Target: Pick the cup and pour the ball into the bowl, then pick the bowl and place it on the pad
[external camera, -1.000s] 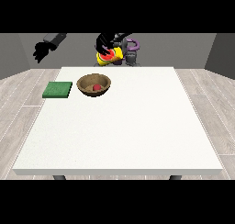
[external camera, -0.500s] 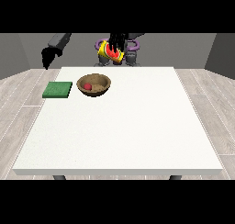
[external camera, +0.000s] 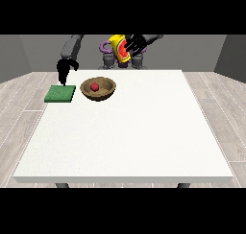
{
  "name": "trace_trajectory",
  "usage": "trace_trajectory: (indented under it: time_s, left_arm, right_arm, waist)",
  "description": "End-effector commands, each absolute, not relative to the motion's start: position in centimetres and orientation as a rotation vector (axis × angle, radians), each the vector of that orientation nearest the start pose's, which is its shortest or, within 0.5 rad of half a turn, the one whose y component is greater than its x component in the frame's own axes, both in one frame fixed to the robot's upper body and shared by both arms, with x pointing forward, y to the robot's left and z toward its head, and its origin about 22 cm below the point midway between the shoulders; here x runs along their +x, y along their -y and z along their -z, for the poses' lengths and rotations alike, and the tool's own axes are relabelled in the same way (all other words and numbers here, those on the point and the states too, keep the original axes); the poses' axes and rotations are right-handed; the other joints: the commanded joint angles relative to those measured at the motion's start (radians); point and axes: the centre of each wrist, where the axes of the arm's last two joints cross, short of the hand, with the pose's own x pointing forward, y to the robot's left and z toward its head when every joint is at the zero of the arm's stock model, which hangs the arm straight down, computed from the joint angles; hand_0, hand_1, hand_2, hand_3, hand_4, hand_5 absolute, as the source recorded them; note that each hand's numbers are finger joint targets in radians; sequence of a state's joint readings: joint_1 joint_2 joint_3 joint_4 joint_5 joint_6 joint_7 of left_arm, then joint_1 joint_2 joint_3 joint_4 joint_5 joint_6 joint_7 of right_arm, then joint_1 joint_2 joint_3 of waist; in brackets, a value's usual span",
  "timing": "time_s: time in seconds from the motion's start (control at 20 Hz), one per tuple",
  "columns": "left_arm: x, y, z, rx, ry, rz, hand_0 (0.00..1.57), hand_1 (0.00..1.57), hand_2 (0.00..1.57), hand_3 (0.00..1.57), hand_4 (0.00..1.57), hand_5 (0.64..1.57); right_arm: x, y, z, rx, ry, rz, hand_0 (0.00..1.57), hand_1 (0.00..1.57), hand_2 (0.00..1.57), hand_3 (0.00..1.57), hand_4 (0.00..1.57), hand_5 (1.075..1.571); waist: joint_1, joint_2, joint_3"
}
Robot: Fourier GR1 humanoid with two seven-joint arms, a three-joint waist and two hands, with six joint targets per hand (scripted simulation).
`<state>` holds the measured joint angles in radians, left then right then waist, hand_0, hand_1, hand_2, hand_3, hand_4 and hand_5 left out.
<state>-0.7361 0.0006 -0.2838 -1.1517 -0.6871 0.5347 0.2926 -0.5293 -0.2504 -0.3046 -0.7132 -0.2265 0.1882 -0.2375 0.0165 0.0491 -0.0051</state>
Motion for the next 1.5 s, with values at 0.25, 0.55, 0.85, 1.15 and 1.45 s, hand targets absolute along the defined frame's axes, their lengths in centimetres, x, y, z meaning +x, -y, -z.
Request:
trace_trajectory:
  time_s: [0.25,0.55,0.85,1.15,1.45]
  left_arm:
    - [33.3,-12.3,-3.3,0.289,1.714,0.213,0.0,0.0,0.0,0.0,0.0,0.719]
    - [32.7,-15.1,-1.3,0.178,1.697,0.236,0.0,0.0,0.0,0.0,0.0,0.724]
    - [33.6,-15.2,-2.4,0.189,1.773,0.272,0.0,0.0,0.0,0.0,0.0,0.739]
    - [34.1,-15.6,-3.7,0.147,1.842,0.278,0.0,0.0,0.0,0.0,0.0,0.752]
    - [33.5,-16.0,-5.3,0.123,1.884,0.301,0.0,0.0,0.0,0.0,0.0,0.753]
  right_arm:
    - [37.5,24.7,0.4,0.121,1.489,0.109,0.0,0.0,0.0,0.0,0.0,1.571]
    - [35.2,25.5,3.4,0.076,1.416,0.166,0.0,0.0,0.0,0.0,0.0,1.571]
    - [34.3,28.1,4.9,0.034,1.46,0.211,0.0,0.0,0.0,0.0,0.0,1.571]
    - [34.4,25.9,6.1,0.07,1.495,0.251,0.0,0.0,0.0,0.0,0.0,1.571]
    - [31.7,28.1,9.6,-0.007,1.293,0.419,1.35,1.35,1.17,0.0,0.6,1.542]
  waist:
    - [-0.051,0.048,0.0025]
    - [0.003,0.013,0.0049]
    - [0.038,0.083,0.0054]
    - [0.06,0.136,0.0055]
    - [0.128,0.178,0.0059]
